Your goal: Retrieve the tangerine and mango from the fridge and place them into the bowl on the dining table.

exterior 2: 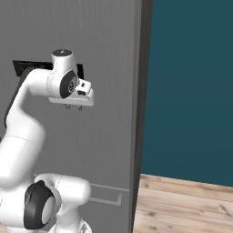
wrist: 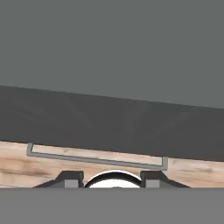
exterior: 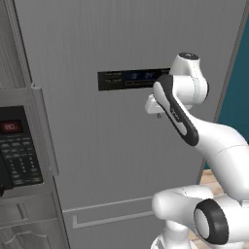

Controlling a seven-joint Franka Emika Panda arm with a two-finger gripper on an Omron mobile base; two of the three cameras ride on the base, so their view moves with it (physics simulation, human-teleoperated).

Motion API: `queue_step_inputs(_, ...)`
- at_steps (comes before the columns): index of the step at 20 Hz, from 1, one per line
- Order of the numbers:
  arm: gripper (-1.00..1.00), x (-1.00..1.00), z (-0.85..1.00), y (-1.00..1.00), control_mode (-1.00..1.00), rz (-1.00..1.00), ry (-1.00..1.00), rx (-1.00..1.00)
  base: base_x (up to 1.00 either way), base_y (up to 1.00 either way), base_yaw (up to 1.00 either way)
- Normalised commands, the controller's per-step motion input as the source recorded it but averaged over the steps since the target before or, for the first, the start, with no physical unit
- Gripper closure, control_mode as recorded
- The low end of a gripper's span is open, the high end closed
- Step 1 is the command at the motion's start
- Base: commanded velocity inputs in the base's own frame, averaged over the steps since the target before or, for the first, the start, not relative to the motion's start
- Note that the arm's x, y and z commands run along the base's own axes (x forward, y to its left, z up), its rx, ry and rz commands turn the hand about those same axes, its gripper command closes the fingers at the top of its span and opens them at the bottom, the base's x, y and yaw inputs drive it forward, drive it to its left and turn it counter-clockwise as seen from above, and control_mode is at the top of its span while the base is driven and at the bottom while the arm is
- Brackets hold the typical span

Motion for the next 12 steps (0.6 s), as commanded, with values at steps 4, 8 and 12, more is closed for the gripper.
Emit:
queue_step_inputs(4, -1.00, -0.40, 0.00, -0.07, -1.00, 0.00, 0.00, 0.00, 0.00, 0.00, 0.00)
queue_step_inputs(8, -1.00, -0.66, 0.00, -0.11, -1.00, 0.00, -0.10, 0.00, 0.00, 0.00, 0.00)
queue_step_inputs(12, -1.00, -0.55, -0.01, 0.00, -1.00, 0.00, -0.12, 0.00, 0.00, 0.00, 0.00)
